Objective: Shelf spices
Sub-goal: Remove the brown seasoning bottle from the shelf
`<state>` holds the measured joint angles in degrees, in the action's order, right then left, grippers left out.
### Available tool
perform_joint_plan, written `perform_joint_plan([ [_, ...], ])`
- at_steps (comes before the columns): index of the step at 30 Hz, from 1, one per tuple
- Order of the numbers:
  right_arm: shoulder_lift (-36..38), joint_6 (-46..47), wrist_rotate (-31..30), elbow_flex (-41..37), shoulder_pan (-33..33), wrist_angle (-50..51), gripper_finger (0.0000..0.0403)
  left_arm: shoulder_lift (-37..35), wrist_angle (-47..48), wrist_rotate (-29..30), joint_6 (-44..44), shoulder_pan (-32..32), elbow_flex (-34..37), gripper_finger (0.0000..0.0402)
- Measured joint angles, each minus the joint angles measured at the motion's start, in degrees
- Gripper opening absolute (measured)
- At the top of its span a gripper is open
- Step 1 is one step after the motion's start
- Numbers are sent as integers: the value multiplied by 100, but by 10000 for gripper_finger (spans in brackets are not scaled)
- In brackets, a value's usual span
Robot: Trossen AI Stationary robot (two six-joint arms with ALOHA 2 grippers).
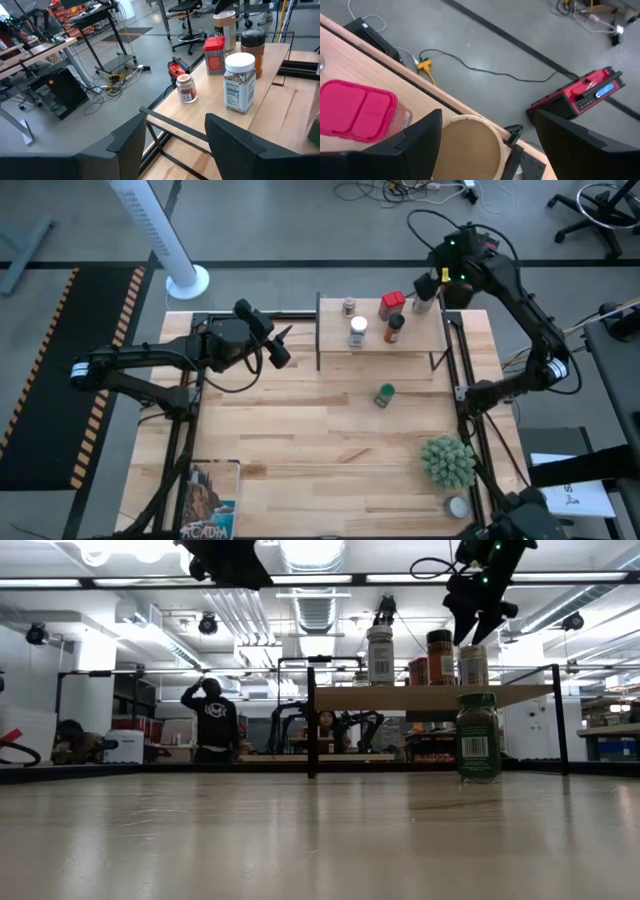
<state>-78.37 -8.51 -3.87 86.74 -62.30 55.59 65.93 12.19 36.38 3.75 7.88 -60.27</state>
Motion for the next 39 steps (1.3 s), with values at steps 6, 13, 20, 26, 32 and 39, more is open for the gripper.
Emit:
perform_joint_plan([
  [6,-164,122,421,181,-30,284,294,0,100,0,-75,0,0,191],
  [13,-240,142,436,205,-50,543,297,0,133,0,-114,0,0,194],
  [20,-232,140,432,205,-63,608,315,0,140,0,-116,0,2,196],
  [26,-232,95,432,203,-63,651,327,0,160,0,-116,0,2,196],
  [32,-232,-54,438,203,-63,741,334,0,160,0,-116,0,4,198],
  [39,-320,-125,738,203,-72,759,335,0,157,0,-114,0,7,199],
])
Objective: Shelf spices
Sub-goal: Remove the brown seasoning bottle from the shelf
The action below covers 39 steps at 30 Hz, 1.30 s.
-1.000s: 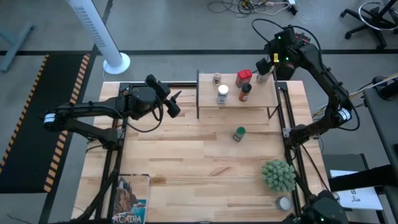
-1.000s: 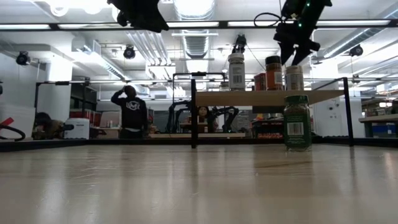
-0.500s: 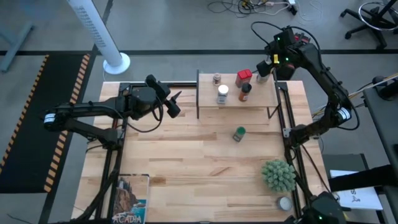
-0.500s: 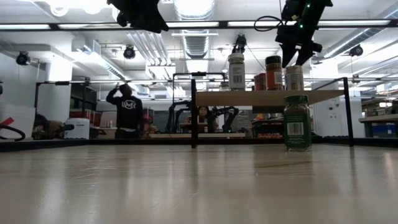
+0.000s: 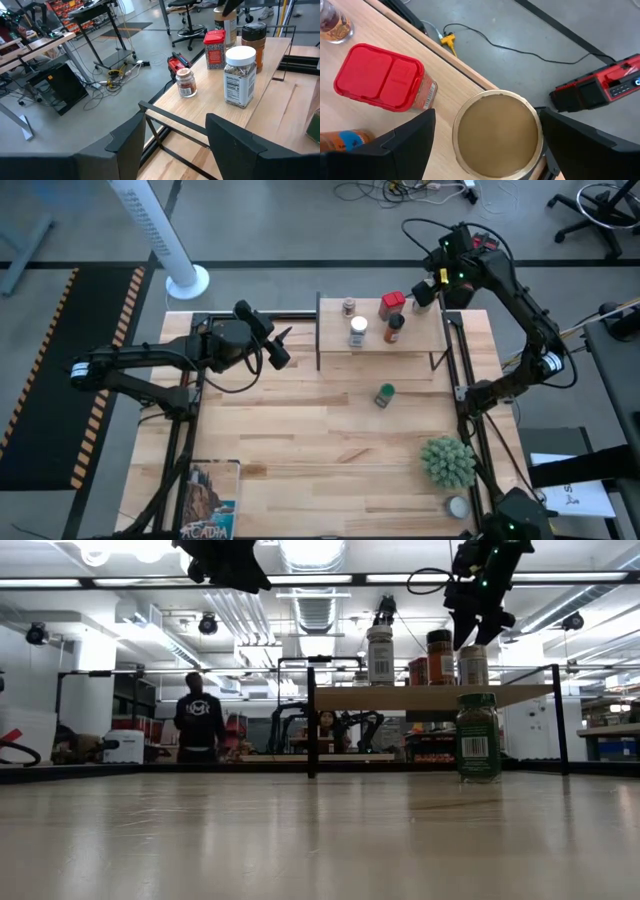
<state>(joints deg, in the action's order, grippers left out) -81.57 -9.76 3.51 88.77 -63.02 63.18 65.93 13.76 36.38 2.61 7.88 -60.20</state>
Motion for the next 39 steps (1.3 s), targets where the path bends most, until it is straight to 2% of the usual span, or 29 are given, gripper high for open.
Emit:
perform_joint_plan([
  [20,-406,-146,0,-4,0,148,331,0,66,0,2,0,1,202],
  [30,-406,-91,-2,-4,-2,259,304,0,65,0,2,0,2,197],
  [39,-403,-28,0,-4,-2,296,263,0,63,0,2,0,2,201],
])
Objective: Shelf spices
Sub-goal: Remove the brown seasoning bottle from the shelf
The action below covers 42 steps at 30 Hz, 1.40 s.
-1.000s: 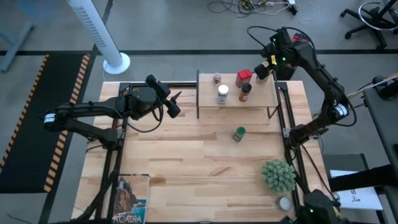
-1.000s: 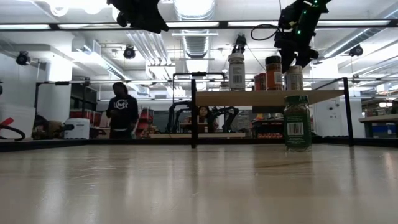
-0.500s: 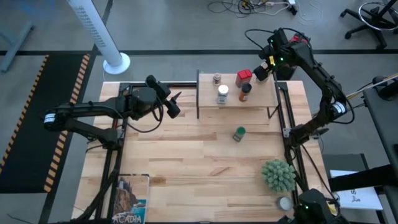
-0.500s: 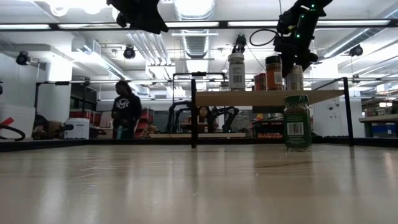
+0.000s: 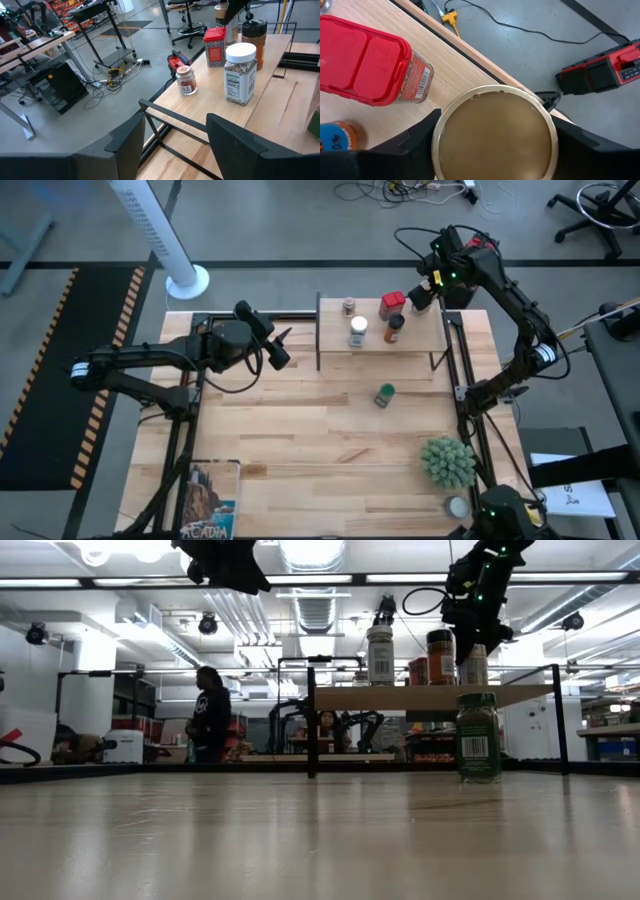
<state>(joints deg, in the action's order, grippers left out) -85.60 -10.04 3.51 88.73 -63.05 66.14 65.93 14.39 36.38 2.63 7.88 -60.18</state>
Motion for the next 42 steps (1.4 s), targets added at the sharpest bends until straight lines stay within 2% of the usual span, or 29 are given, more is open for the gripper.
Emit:
perform_joint_plan([
  [23,88,-127,0,-9,2,182,260,0,24,0,1,0,0,193],
  [36,769,-157,18,-13,11,528,260,0,24,0,0,-1,0,201],
  [42,1135,-130,539,-11,34,579,256,0,15,0,-4,-2,0,198],
])
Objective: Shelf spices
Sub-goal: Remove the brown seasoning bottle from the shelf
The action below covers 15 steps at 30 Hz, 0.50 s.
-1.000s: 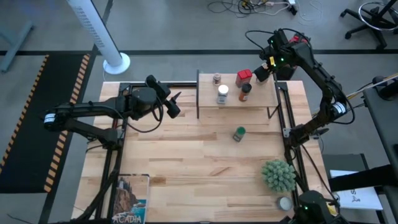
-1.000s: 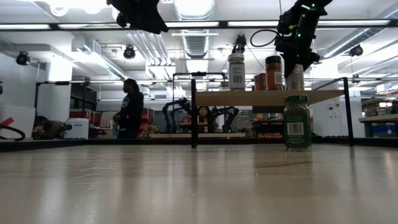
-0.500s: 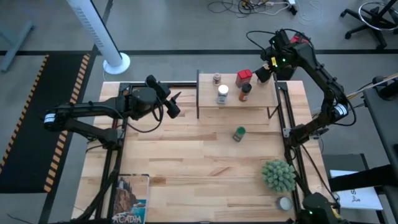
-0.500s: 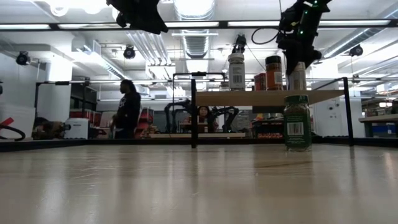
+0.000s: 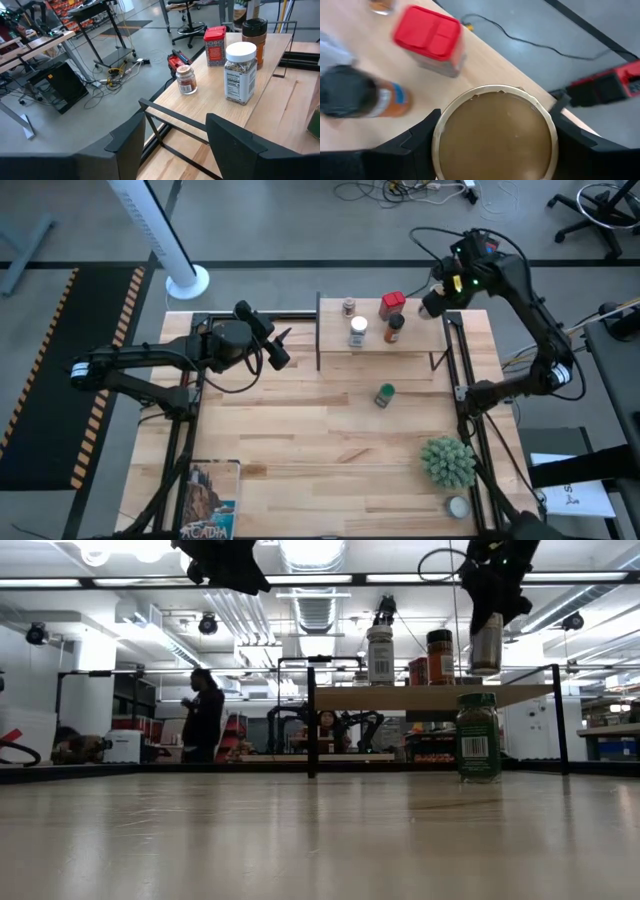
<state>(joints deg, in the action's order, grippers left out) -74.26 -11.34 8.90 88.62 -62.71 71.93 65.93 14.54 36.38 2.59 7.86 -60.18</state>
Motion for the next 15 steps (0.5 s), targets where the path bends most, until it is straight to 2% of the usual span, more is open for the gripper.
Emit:
perform_joint_plan([
  [15,457,403,215,9,737,292,257,0,-44,0,-14,0,0,201],
])
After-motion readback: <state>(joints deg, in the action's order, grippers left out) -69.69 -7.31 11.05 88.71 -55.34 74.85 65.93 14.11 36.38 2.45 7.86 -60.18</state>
